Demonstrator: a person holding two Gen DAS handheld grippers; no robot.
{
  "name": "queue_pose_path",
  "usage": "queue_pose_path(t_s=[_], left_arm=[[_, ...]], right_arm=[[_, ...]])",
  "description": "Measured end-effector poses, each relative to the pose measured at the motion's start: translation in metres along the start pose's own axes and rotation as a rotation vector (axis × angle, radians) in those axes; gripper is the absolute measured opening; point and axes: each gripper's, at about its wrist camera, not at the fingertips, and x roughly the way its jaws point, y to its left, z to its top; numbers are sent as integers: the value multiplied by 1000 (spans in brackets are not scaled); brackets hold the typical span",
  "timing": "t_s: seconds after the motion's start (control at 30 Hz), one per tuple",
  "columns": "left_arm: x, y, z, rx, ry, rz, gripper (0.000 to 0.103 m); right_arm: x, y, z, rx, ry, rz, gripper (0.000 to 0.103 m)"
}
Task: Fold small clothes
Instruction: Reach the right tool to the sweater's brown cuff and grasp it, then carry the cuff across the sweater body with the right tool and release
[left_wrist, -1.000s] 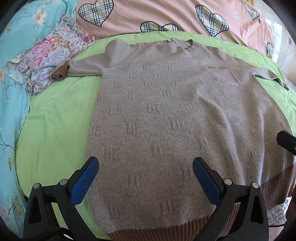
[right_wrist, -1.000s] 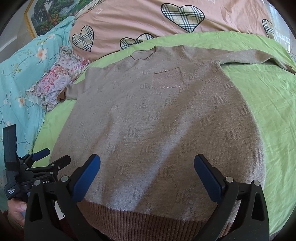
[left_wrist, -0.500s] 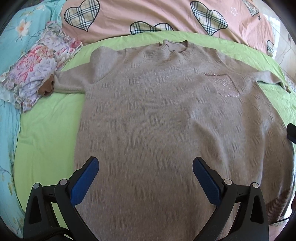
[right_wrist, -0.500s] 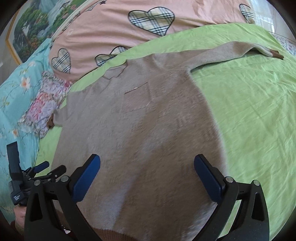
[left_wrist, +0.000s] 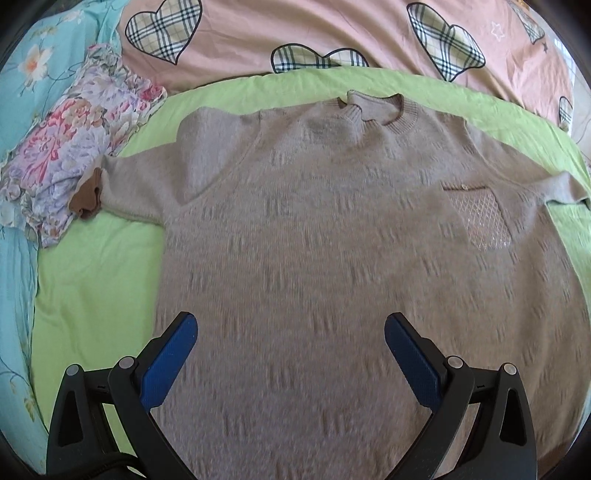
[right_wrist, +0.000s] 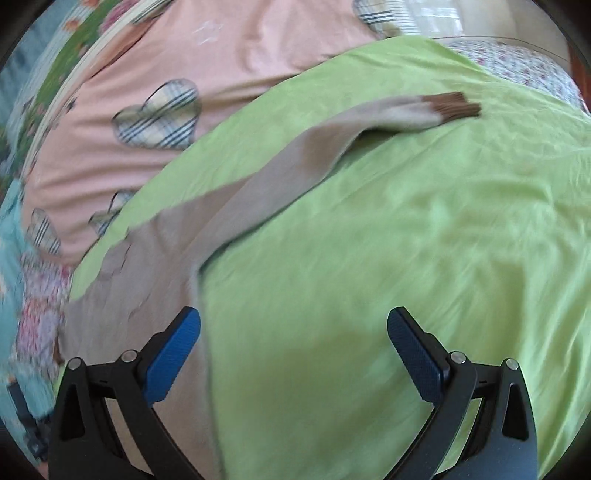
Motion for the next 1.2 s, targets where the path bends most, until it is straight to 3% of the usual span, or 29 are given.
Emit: queue_pose_path(t_s=[0.13,0.3,0.43,0.47,0.5,0.53,0.57,0.6,0.73,0.87,1.03,1.2], left_arm=[[11,-8,10,11,14,13,102],[23,-22,15,30,43,19,102],[34,-30,17,49,69,34,102],[35,-31,17,49,71,36,102],[36,-32,18,54,72,43,102],[36,-33,18,54,73,41,102],[37,-33,18,53,74,37,102],[38,-34,18,53,74,33,102],[38,-34,17,52,81,15,102],[31,-26,14,39,69,-2,102],[23,-2,10,-18,60,-33,102],[18,25,6,-71,51,-88,102]], right_arm=[[9,-40,55,72,-83,-52,99],[41,-94,107,277,-118,-57,75],[56,-123,134,353,-167,-79,65],[59,-125,137,357,-171,-91,54],[61,-130,142,360,-171,-95,36],[65,-129,147,354,-159,-94,26],[68,-127,151,343,-147,-85,10],[68,-121,152,319,-142,-70,10],[55,-65,151,130,-157,-41,9],[43,19,138,-47,-120,66,9],[43,132,96,-183,-12,291,9],[75,232,21,-212,191,537,9]])
